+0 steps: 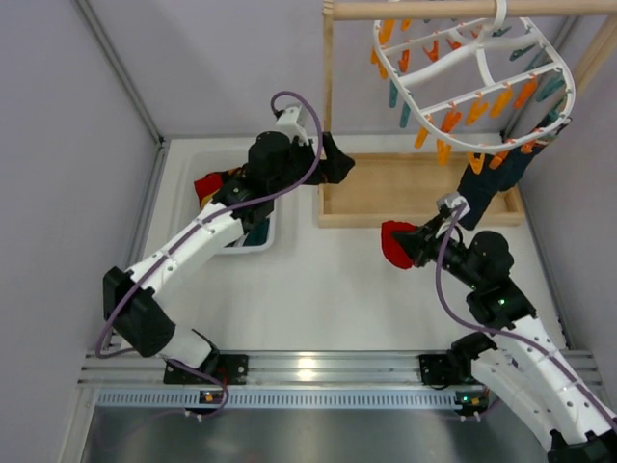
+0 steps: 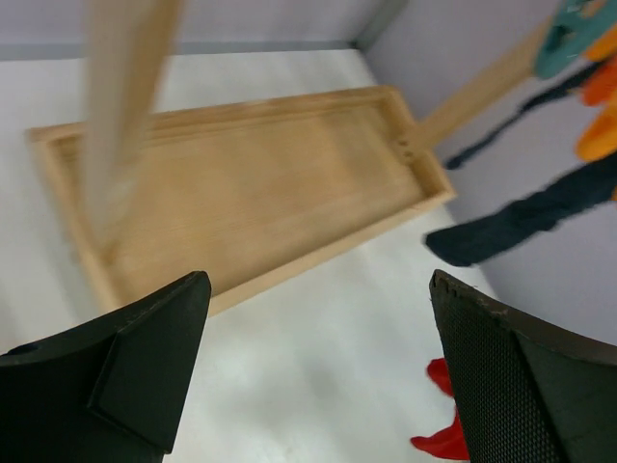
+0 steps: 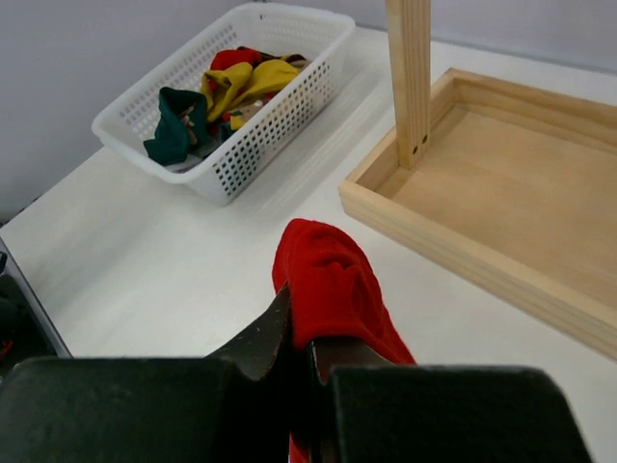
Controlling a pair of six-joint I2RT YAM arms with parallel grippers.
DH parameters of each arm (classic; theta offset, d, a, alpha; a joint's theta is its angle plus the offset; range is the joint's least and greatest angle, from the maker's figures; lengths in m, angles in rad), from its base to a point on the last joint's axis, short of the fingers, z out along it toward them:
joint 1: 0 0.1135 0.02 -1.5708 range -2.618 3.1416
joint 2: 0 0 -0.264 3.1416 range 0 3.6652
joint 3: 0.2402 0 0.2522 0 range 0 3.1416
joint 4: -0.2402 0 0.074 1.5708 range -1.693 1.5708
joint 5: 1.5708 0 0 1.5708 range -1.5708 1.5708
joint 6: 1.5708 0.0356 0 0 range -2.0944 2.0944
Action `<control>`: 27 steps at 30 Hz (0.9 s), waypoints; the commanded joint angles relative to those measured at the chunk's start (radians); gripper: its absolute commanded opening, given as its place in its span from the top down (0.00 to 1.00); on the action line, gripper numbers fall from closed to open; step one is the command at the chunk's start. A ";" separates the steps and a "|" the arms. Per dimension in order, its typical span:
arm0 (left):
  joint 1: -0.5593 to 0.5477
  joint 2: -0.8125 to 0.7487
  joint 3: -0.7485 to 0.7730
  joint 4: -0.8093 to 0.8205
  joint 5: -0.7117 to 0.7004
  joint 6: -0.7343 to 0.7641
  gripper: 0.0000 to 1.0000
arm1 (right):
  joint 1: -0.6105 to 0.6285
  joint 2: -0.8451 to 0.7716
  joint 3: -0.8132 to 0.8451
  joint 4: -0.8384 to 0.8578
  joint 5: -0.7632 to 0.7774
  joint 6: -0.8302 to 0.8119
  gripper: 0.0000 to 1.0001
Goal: Remove the socks clipped to the hanger
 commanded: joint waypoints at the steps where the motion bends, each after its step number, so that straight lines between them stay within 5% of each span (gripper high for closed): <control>1: 0.001 -0.138 -0.057 -0.258 -0.377 0.076 0.01 | -0.003 0.097 0.035 0.164 -0.007 0.087 1.00; 4: 0.013 -0.222 -0.122 -0.399 -0.538 0.068 0.01 | 0.039 0.203 0.069 0.244 0.015 0.107 1.00; 9: 0.038 -0.433 -0.192 -0.603 -0.715 0.064 0.01 | 0.321 0.424 0.184 0.290 0.229 -0.017 1.00; 15: 0.039 -0.668 -0.199 -0.740 -0.777 0.083 0.01 | 0.449 0.749 0.402 0.362 0.288 -0.019 1.00; 21: 0.039 -0.824 -0.276 -0.755 -0.789 0.130 0.01 | 0.500 1.128 0.803 0.258 0.250 -0.072 0.99; 27: 0.038 -0.989 -0.431 -0.749 -0.964 0.087 0.01 | 0.529 1.456 1.187 0.165 0.184 -0.088 0.94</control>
